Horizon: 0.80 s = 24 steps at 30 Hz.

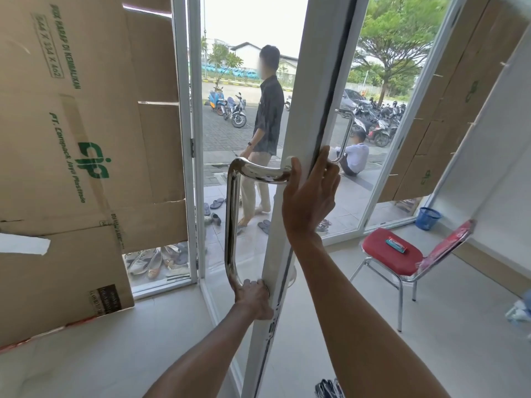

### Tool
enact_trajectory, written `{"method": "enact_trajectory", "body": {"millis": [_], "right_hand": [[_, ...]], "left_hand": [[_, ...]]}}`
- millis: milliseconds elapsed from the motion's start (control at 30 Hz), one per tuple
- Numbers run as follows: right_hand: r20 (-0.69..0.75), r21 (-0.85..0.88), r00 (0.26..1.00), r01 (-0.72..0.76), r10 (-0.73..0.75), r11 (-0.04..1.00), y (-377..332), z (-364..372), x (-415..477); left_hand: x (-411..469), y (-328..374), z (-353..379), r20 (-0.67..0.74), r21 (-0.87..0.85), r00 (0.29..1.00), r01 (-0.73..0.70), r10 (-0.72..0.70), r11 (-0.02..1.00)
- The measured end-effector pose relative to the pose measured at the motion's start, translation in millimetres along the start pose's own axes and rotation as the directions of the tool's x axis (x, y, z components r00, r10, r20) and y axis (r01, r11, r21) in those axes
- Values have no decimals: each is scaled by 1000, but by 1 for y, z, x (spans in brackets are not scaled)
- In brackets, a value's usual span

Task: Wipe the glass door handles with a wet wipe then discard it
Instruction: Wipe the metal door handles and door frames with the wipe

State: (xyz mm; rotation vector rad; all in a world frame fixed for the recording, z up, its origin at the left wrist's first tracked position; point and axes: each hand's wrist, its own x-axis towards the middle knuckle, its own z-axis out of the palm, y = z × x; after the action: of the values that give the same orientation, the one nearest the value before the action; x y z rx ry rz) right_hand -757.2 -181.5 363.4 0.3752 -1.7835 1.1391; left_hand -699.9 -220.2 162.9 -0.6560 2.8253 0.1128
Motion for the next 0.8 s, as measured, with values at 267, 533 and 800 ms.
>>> {"method": "enact_trajectory", "body": {"millis": [267, 533, 800], "right_hand": [[-28, -2, 1000, -5, 5, 1000, 3, -1, 2], [-47, 17, 999, 11, -10, 1000, 7, 1, 4], [-59, 4, 998, 20, -20, 1000, 1, 0, 0]], "left_hand": [[-26, 6, 61, -303, -45, 949, -104, 86, 994], [-37, 51, 86, -297, -531, 928, 36, -226, 847], [-34, 81, 46, -71, -991, 872, -4, -484, 137]]}}
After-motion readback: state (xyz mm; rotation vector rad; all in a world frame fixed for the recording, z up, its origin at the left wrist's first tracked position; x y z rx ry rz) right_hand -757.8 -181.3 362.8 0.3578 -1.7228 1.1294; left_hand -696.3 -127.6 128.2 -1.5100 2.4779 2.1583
